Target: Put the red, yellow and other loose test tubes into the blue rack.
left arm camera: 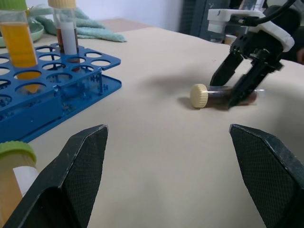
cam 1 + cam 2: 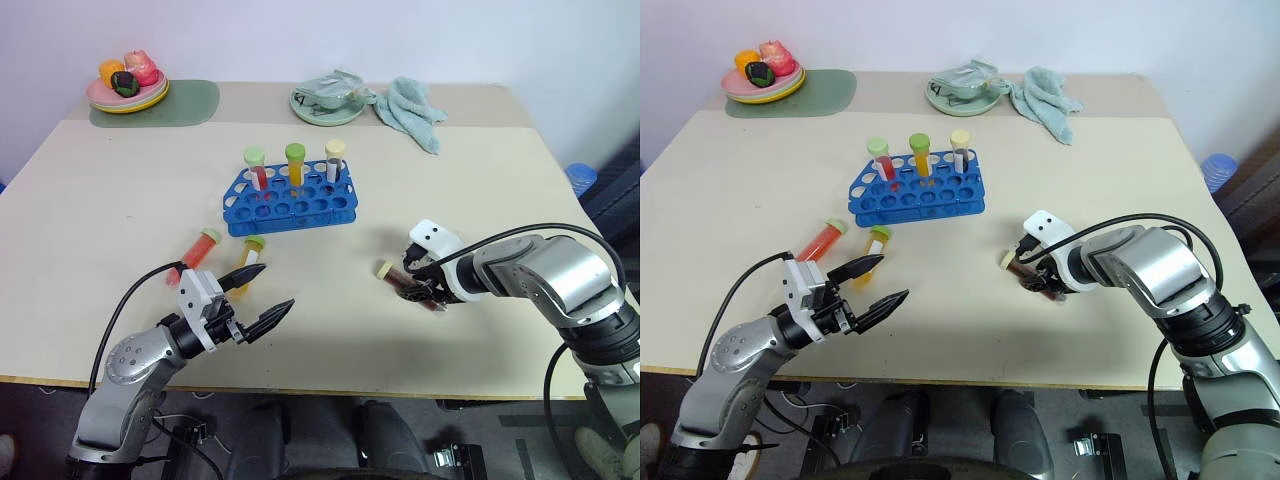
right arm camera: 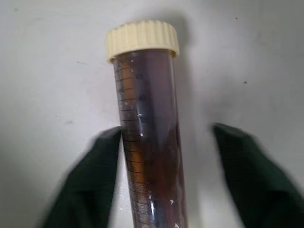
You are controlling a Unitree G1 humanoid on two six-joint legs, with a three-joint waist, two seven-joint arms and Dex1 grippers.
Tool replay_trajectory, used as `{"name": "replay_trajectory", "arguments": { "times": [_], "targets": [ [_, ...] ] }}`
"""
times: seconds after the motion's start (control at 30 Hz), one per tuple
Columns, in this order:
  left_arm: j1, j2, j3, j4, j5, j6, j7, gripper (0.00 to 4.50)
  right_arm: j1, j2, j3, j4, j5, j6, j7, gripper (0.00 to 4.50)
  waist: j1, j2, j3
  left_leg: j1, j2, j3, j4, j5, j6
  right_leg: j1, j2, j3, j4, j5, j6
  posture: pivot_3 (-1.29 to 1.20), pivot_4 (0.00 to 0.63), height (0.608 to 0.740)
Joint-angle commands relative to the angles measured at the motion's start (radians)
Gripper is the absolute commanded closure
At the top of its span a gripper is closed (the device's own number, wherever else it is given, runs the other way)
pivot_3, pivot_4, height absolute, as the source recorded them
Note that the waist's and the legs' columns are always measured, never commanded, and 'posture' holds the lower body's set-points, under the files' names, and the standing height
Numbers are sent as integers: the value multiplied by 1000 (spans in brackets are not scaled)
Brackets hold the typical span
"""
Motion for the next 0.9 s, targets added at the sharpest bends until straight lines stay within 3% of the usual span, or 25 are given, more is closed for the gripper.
{"name": "replay_trajectory", "arguments": {
  "times": [0.03,0.33,0.43,0.57,0.7,0.9],
  "targets": [
    [-4,2,6,-23,1,-18,-4,282,8,15,8,-29,1,-6,4,3657,0,0,0,0,0,0,0,0,0,0,0,0,0,0,0,0,150,740],
    [0,3,12,-10,2,-33,-12,282,-5,46,-46,-43,16,-33,13,3714,-4,0,0,0,0,0,0,0,0,0,0,0,0,0,0,0,150,740],
    [11,3,17,-13,0,-35,-9,282,-25,184,-202,-49,95,-145,32,3714,-5,0,0,0,0,0,0,0,0,0,0,0,0,0,0,0,150,740],
    [23,5,31,-24,-2,-34,2,282,-36,408,-369,35,162,-438,72,3714,-3,0,1,0,1,0,-1,0,0,-1,2,0,0,0,0,0,150,740],
    [38,3,50,-40,-8,-31,21,282,-53,559,-390,188,84,-775,77,3714,2,-1,0,0,0,1,0,0,0,0,0,0,-1,0,0,0,150,740],
    [87,-19,82,-69,-21,-31,64,282,-146,766,-418,644,-54,-1354,87,3714,-16,0,1,0,1,1,-1,0,0,-2,1,0,2,0,0,0,150,740]
  ]
}}
